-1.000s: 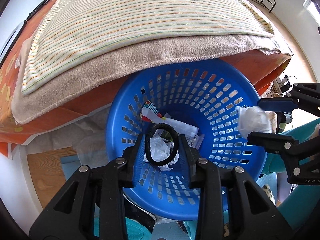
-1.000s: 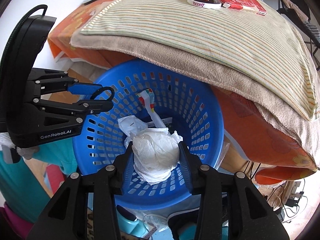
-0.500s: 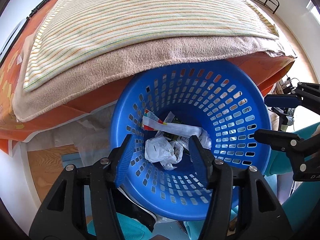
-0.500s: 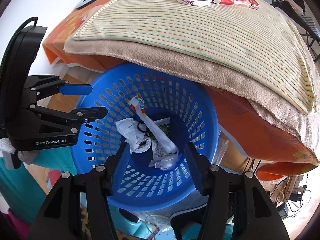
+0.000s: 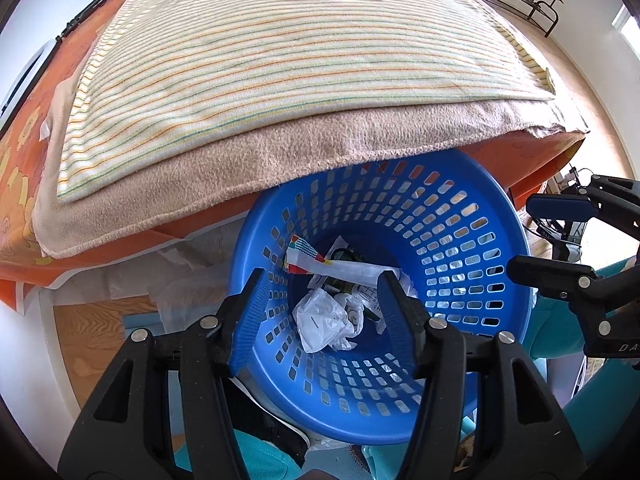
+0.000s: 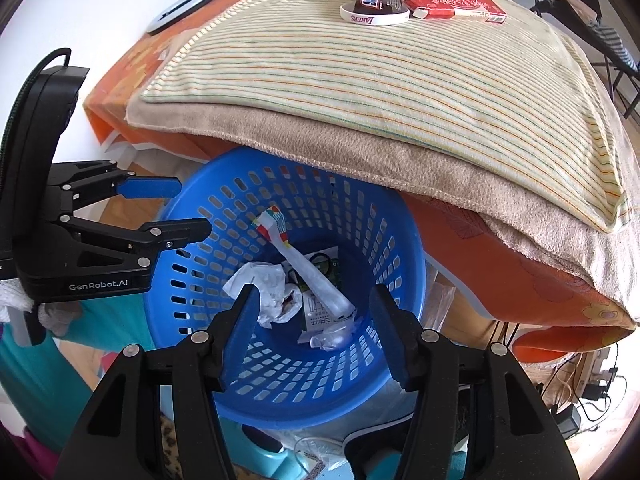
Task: Collect trash
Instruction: 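Move both tools back over the towel toward the Snickers and red box, then grasp the Snickers bar with the left tool while the right tool grasps the red box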
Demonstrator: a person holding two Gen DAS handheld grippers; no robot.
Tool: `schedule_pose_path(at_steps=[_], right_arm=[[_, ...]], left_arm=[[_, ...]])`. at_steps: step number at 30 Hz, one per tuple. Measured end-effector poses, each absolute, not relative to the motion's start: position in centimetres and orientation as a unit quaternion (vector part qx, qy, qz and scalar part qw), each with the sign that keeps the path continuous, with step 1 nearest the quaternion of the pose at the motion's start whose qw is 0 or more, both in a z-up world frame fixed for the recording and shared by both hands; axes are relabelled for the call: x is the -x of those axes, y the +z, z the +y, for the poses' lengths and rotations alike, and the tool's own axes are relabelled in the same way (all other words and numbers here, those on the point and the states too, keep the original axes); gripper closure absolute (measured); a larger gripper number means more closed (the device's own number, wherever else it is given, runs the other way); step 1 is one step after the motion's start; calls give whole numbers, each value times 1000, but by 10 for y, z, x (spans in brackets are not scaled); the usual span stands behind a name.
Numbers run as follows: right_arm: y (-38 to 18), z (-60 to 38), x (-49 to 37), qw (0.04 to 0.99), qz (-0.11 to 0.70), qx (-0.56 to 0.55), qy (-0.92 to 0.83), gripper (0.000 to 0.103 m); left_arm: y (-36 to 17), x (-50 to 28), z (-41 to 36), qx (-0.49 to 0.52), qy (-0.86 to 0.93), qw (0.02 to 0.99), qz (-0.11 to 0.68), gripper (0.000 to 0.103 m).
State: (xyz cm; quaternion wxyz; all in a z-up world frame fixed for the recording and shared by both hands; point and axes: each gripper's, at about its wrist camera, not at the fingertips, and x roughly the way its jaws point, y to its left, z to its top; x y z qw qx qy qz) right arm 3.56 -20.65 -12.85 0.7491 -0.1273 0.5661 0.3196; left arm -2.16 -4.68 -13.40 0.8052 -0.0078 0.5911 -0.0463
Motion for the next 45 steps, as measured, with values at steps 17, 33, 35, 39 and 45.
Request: schedule_pose_path(at_steps=[17, 33, 35, 39, 45], right_arm=[[-63, -222, -120, 832, 478, 76, 271, 35], [-75, -231, -261, 832, 498, -65, 236, 35], [-80, -232, -274, 830, 500, -84, 234, 35], [-92, -232, -296, 818, 509, -128, 237, 35], [-109, -228, -317, 808, 519, -156, 232, 35]], left_arm=[[-63, -45, -33, 11, -43, 846, 531, 45], [-56, -151, -24, 75, -47, 854, 513, 46], [-59, -164, -21, 89, -46, 851, 516, 55], [-65, -187, -17, 108, -44, 849, 516, 55], [-78, -213, -11, 125, -39, 842, 523, 65]])
